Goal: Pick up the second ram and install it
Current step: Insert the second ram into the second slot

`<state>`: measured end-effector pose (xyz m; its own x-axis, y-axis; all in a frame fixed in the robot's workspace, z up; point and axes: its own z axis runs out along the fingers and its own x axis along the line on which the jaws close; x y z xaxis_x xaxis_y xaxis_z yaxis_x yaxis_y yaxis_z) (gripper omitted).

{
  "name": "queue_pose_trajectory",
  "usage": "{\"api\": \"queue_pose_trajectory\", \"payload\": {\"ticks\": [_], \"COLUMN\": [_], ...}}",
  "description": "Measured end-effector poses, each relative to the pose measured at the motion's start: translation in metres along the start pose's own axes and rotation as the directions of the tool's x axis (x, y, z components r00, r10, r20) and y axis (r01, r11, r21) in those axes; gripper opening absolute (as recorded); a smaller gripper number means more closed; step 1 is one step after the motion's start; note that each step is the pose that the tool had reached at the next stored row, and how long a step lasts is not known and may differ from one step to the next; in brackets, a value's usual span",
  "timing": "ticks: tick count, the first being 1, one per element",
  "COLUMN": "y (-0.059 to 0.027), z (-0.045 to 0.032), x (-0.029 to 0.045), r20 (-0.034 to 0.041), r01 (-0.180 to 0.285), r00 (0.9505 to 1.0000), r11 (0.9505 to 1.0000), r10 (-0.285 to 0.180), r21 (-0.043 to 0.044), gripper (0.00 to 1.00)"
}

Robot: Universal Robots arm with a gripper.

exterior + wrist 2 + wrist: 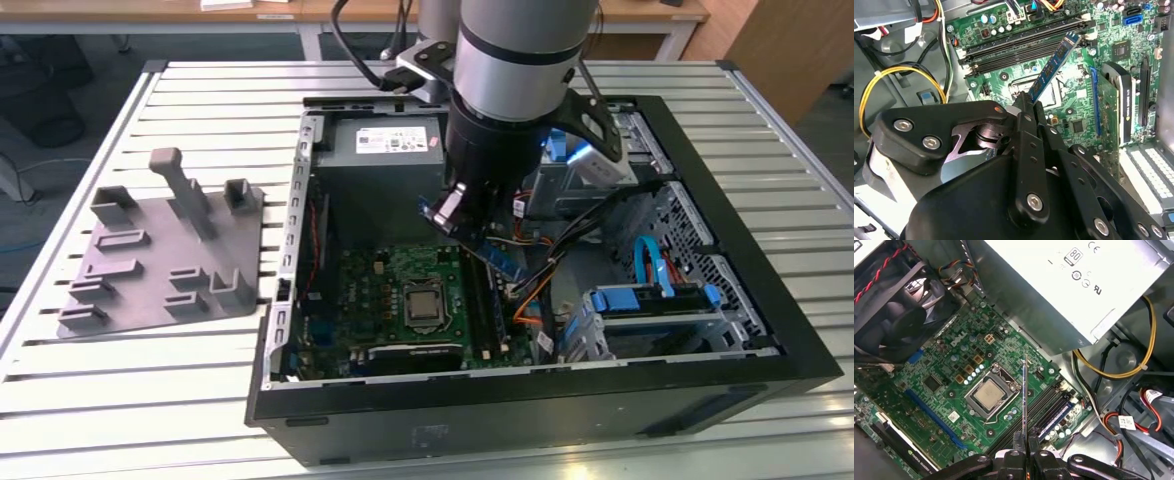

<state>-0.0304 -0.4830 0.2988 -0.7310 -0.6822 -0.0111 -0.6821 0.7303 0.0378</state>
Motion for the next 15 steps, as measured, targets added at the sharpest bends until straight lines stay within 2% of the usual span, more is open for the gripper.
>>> {"api": "queue_pose_trajectory", "payload": {"ticks": [15], "y": [-0.0001], "z": [0.0006], "x": [-0.0001], "r20": [0.0009], "r01": [-0.029], "r00": [0.9996], "r11": [0.9996], "r10": [0.029], "r21": [0.0006], "gripper": [0.14]}}
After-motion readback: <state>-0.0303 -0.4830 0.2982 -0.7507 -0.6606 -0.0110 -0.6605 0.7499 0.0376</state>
